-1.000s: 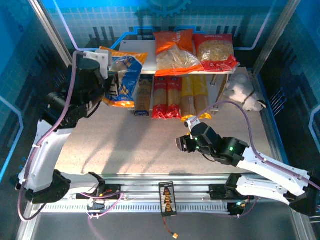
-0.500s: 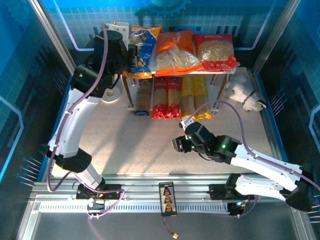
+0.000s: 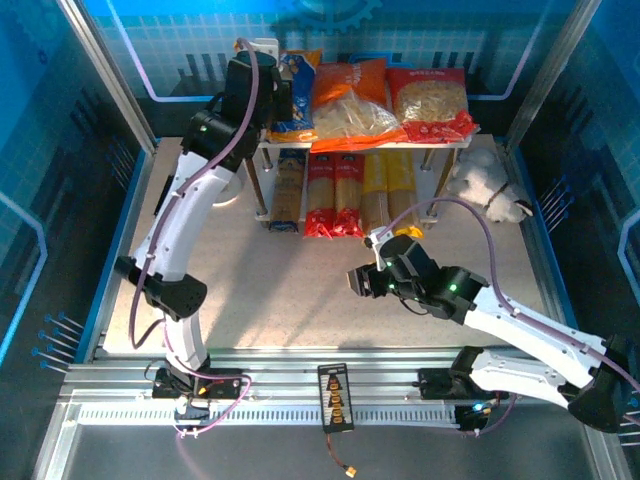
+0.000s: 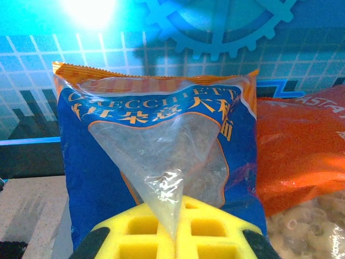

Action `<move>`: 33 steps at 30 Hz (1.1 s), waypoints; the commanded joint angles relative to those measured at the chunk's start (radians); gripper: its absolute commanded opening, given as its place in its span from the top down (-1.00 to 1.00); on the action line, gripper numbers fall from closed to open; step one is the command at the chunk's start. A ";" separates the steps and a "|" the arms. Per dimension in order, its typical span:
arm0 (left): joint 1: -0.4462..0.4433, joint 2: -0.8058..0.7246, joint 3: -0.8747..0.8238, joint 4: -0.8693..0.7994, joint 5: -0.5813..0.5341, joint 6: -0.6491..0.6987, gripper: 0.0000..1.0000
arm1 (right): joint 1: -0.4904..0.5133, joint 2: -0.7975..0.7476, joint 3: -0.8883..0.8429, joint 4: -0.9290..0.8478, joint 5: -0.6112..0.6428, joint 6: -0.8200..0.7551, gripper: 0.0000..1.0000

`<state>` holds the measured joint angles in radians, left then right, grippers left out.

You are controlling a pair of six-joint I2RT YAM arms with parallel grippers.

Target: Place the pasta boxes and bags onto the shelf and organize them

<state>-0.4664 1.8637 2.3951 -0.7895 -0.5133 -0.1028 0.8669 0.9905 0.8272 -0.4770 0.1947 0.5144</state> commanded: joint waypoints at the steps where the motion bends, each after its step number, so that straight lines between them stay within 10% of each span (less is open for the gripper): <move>1: 0.008 -0.004 0.073 0.171 -0.047 -0.023 1.00 | -0.026 -0.031 -0.021 0.015 -0.029 -0.012 -0.14; 16: 0.008 -0.008 -0.074 0.184 -0.051 -0.094 0.95 | -0.067 -0.082 -0.060 0.000 -0.055 -0.001 -0.15; 26: 0.008 -0.083 -0.264 0.221 -0.019 -0.119 -0.14 | -0.070 -0.102 -0.057 -0.016 -0.050 0.010 -0.15; 28: 0.008 -0.080 -0.262 0.207 -0.013 -0.116 -0.92 | -0.070 -0.102 -0.056 -0.016 -0.055 0.017 -0.15; 33: 0.008 -0.081 -0.259 0.180 0.011 -0.095 -0.99 | -0.070 -0.108 -0.053 -0.025 -0.057 0.026 -0.15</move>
<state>-0.4637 1.8164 2.1422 -0.5953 -0.5201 -0.2085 0.8082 0.9005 0.7681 -0.4820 0.1478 0.5240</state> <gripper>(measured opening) 0.991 0.573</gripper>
